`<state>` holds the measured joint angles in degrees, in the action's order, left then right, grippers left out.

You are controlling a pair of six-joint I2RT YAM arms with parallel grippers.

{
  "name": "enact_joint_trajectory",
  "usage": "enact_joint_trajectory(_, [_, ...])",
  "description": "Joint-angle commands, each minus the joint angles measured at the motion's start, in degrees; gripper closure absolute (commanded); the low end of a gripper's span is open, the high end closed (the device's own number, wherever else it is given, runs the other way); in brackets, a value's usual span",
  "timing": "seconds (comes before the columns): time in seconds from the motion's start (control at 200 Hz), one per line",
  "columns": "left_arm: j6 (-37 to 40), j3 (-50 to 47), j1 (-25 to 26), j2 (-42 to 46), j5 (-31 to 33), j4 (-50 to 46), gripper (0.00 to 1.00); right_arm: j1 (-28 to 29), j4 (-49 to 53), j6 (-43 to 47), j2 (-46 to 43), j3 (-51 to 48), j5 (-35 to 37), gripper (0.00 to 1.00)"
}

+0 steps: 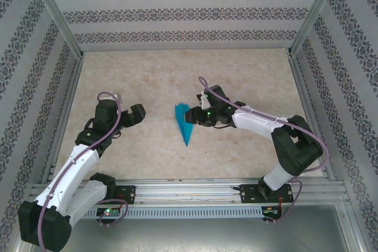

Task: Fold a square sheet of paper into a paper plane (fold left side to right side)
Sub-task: Turn over the paper plane at the center of the table, then pick up the paper plane at the center of the table.

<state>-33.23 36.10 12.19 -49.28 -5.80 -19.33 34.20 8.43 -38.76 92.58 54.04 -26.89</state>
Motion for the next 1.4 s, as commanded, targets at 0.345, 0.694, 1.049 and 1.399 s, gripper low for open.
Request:
enact_joint_trajectory(0.345, [0.8,-0.9,-1.2,1.0,0.1,1.0,0.0,1.7,7.3,1.8,8.0,7.3,3.7,0.46])
enact_joint_trajectory(0.694, [1.2,-1.0,-1.2,0.9,0.2,0.9,0.0,2.3,7.9,1.4,11.0,8.9,3.7,0.46])
enact_joint_trajectory(1.049, [1.2,-1.2,-1.2,0.9,0.2,0.9,0.0,3.2,8.3,1.1,12.4,10.0,3.5,0.47])
enact_joint_trajectory(1.399, [1.2,-1.3,-1.3,0.9,0.1,1.0,0.0,4.3,12.0,2.5,14.2,12.7,6.4,0.5])
